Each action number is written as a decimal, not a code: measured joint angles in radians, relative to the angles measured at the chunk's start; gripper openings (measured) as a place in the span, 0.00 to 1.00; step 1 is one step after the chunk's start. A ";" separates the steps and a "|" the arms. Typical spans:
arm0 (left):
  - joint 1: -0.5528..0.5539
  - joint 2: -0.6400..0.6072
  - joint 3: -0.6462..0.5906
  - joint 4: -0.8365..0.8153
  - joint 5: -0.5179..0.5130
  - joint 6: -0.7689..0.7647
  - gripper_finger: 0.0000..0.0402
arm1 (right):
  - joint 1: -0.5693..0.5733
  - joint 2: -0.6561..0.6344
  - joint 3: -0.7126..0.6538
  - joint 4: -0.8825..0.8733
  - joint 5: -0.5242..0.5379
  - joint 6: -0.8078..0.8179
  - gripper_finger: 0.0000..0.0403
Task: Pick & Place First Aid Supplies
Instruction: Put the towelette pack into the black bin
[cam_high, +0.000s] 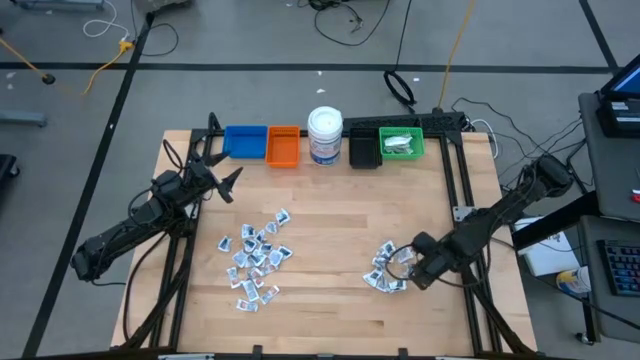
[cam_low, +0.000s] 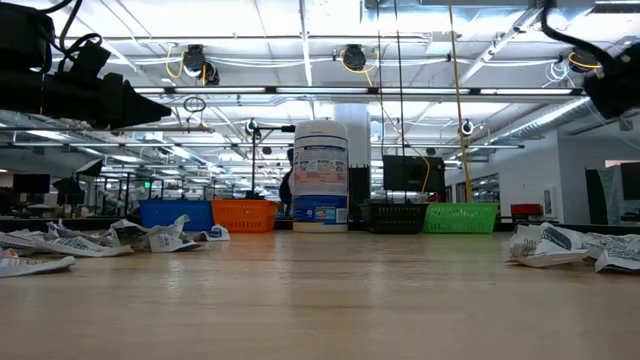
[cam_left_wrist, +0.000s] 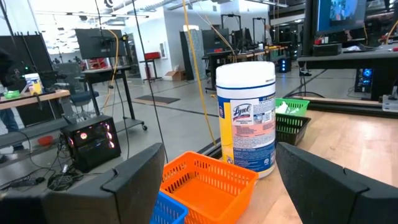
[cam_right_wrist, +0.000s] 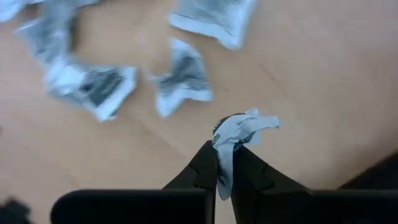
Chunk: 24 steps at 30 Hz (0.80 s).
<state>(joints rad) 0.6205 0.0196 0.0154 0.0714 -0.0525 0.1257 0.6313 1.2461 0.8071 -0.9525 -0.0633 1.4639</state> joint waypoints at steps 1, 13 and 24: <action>0.000 0.000 0.000 0.000 0.000 0.000 0.77 | -0.018 0.000 0.011 -0.002 -0.011 -0.070 0.03; 0.000 0.000 0.000 0.000 0.000 0.000 0.77 | -0.335 0.000 0.095 -0.005 -0.050 -0.809 0.03; 0.000 0.000 0.000 0.000 0.000 0.000 0.77 | -0.863 0.000 0.109 -0.009 -0.039 -1.153 0.03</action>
<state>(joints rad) 0.6205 0.0194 0.0152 0.0711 -0.0525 0.1257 -0.2313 1.2461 0.9165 -0.9619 -0.1023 0.3110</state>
